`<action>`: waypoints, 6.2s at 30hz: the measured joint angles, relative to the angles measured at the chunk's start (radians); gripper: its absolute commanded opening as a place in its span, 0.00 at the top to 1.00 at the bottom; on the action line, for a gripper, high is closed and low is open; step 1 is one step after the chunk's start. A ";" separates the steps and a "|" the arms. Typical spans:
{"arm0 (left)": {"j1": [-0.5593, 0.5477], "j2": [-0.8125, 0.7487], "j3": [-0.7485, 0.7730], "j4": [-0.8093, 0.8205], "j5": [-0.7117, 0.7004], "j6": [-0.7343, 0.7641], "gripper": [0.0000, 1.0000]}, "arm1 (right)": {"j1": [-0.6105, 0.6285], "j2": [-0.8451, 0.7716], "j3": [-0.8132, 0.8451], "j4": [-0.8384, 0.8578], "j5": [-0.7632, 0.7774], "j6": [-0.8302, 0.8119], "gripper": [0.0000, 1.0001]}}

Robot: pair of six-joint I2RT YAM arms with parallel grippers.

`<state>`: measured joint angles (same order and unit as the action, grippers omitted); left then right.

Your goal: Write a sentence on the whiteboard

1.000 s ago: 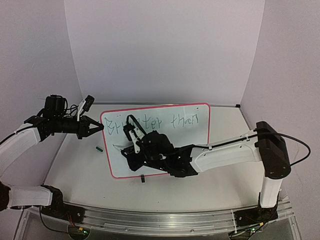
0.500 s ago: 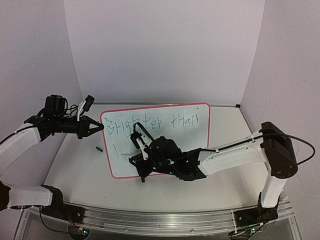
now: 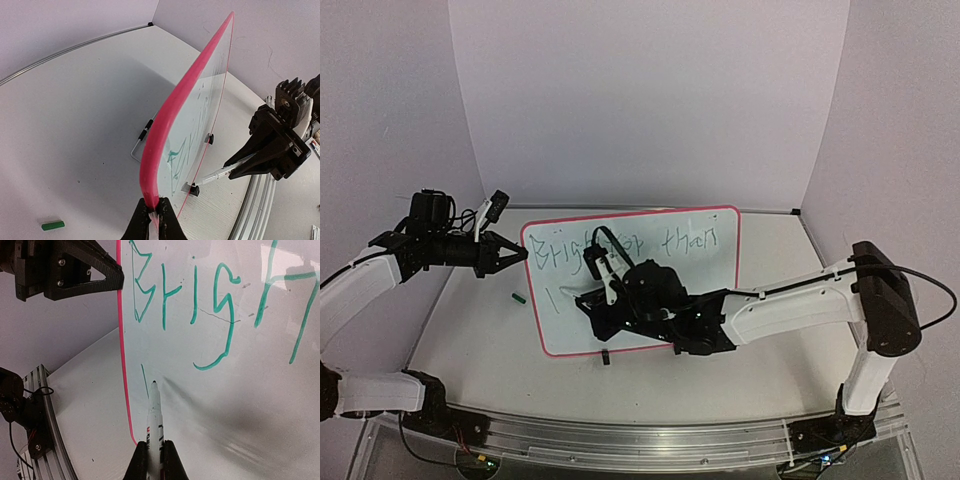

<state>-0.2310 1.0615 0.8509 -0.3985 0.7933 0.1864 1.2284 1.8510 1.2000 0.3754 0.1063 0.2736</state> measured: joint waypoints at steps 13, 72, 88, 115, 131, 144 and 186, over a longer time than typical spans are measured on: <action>0.000 0.000 0.000 0.000 0.000 0.000 1.00 | -0.006 0.020 0.018 -0.029 0.032 -0.003 1.00; 0.000 0.013 0.006 0.006 0.000 -0.003 1.00 | 0.009 0.003 -0.027 -0.067 0.035 0.016 1.00; 0.000 0.014 0.007 0.006 -0.001 -0.003 1.00 | 0.003 -0.003 -0.049 -0.085 0.053 0.034 1.00; 0.000 0.014 0.007 0.006 -0.003 -0.004 1.00 | 0.003 -0.006 -0.016 -0.098 0.079 -0.010 1.00; 0.000 0.014 0.007 0.006 -0.002 -0.004 1.00 | 0.001 0.006 -0.016 -0.108 0.040 0.032 1.00; 0.000 0.015 0.007 0.006 -0.002 -0.004 1.00 | 0.001 0.016 -0.018 -0.140 0.012 0.042 1.00; 0.000 0.019 0.011 0.005 -0.002 -0.004 1.00 | -0.016 -0.206 -0.200 -0.097 0.012 0.019 1.00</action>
<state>-0.2310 1.0807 0.8616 -0.3931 0.7910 0.1825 1.2121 1.6447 0.9998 0.2787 0.1181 0.2930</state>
